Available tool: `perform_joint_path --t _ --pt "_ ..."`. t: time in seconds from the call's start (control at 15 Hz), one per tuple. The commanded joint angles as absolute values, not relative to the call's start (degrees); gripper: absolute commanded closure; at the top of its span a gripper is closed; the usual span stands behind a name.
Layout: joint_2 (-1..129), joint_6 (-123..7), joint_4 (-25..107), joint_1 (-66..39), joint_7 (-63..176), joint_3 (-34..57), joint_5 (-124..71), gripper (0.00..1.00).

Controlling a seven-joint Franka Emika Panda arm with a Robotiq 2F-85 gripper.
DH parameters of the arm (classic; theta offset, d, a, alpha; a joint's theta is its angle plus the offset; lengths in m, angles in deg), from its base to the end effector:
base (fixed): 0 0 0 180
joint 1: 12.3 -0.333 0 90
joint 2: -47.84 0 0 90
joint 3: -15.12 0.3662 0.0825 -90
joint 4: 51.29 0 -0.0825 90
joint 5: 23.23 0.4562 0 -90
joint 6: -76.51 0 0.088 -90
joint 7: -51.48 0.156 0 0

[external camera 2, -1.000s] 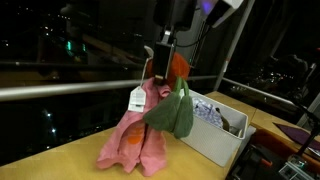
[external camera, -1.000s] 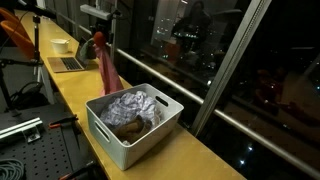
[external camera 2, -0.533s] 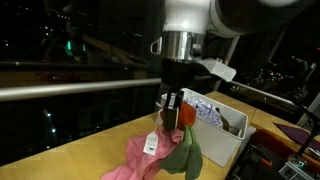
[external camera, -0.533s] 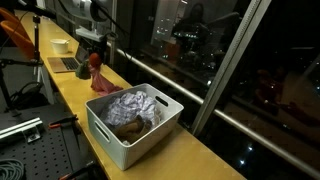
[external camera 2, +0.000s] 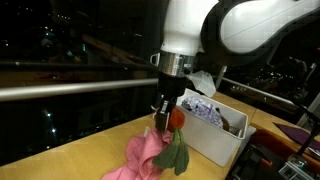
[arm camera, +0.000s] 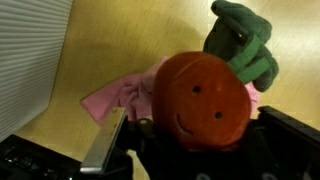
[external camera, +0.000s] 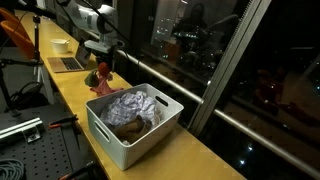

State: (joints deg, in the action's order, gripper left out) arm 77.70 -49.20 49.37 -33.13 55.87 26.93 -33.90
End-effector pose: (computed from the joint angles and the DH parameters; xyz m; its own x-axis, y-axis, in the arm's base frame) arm 0.6269 0.3755 0.2199 0.8331 0.5490 -0.0676 0.5523 -0.8324 0.0463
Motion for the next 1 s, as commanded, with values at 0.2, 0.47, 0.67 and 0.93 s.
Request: perform_joint_path --t 0.2,0.47,0.67,0.93 --pt "77.61 -47.93 48.03 -32.55 53.18 26.47 -33.96 0.31" --pt "75.21 -47.99 49.26 -30.7 51.77 26.45 -33.19 0.03" --pt "73.48 -47.82 49.58 -29.34 51.09 26.5 -32.7 0.0" --pt "68.36 -48.32 53.88 -27.65 51.65 24.16 -35.85 0.0"
